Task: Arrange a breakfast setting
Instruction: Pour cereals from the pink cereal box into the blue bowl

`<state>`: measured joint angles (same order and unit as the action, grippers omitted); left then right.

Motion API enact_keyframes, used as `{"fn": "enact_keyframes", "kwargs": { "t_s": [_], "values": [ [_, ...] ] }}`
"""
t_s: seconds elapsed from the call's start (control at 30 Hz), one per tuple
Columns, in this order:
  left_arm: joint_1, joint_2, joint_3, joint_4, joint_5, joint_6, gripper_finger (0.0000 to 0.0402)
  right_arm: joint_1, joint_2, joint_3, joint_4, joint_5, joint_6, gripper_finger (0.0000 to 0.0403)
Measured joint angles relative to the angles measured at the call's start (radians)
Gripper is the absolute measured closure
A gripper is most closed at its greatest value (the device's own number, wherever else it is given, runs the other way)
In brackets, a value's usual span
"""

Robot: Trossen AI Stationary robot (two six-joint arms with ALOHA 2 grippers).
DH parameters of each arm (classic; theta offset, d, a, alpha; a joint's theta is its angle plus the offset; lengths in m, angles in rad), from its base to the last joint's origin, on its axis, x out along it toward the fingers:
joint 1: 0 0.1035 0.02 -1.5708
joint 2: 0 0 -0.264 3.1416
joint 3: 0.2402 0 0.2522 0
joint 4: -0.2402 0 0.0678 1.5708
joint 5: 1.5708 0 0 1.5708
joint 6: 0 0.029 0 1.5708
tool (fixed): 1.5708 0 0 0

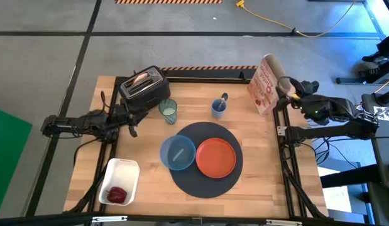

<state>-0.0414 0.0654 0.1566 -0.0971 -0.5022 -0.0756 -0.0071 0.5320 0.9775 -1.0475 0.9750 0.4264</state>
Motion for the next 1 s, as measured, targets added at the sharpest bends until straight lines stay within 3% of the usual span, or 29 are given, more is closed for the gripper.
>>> {"fn": "enact_keyframes", "kwargs": {
  "t_s": [0.13,0.33,0.53,0.77,1.0],
  "values": [
    [0.000,0.000,0.000,0.009,-0.002,0.000,0.0296,0.000,0.003,0.000,-0.126,-0.020,0.135,0.0077],
    [0.000,0.000,0.000,0.063,-0.010,0.069,0.0296,0.000,0.000,0.000,-0.210,0.063,0.196,0.0077],
    [0.000,0.000,0.000,0.097,-0.024,0.093,0.0296,0.000,0.020,0.000,-0.161,-0.057,0.107,0.0079],
    [0.000,0.000,0.000,0.160,-0.073,0.135,0.0296,-0.036,0.074,0.021,-0.078,-0.003,-0.043,0.0144],
    [0.000,0.000,0.000,0.167,-0.058,0.147,0.0296,-0.167,0.092,0.057,-0.159,-0.096,-0.022,0.0192]
  ]
}}
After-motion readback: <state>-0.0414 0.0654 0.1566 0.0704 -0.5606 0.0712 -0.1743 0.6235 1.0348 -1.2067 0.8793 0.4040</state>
